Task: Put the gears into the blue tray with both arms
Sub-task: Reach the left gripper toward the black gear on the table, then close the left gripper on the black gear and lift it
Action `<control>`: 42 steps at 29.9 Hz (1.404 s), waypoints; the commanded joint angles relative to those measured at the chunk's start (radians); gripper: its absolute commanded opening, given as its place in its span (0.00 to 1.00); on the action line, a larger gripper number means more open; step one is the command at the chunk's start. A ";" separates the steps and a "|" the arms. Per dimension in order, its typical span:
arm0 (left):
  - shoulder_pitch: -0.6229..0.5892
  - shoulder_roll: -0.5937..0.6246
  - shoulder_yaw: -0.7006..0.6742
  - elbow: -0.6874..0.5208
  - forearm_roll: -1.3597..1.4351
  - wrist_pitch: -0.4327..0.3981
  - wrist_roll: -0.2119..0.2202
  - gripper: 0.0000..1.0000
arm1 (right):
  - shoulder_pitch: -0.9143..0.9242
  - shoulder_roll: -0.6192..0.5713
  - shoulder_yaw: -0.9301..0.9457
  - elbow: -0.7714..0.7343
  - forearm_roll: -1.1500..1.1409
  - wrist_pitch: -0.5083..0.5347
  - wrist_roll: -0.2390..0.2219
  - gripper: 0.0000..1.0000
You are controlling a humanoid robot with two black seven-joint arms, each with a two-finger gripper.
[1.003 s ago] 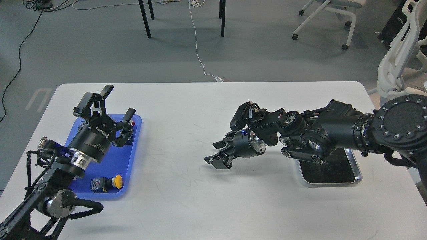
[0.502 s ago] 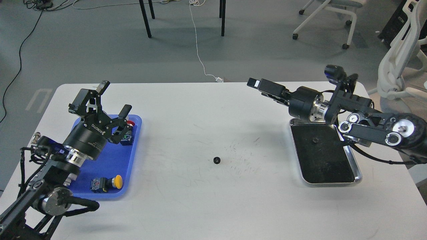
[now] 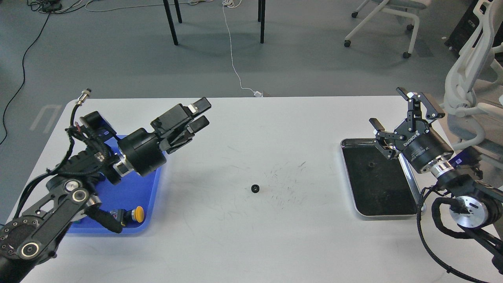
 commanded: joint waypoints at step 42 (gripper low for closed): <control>-0.540 -0.316 0.779 0.620 0.724 0.095 -0.095 0.47 | -0.058 -0.019 0.058 -0.005 0.012 0.029 0.000 0.99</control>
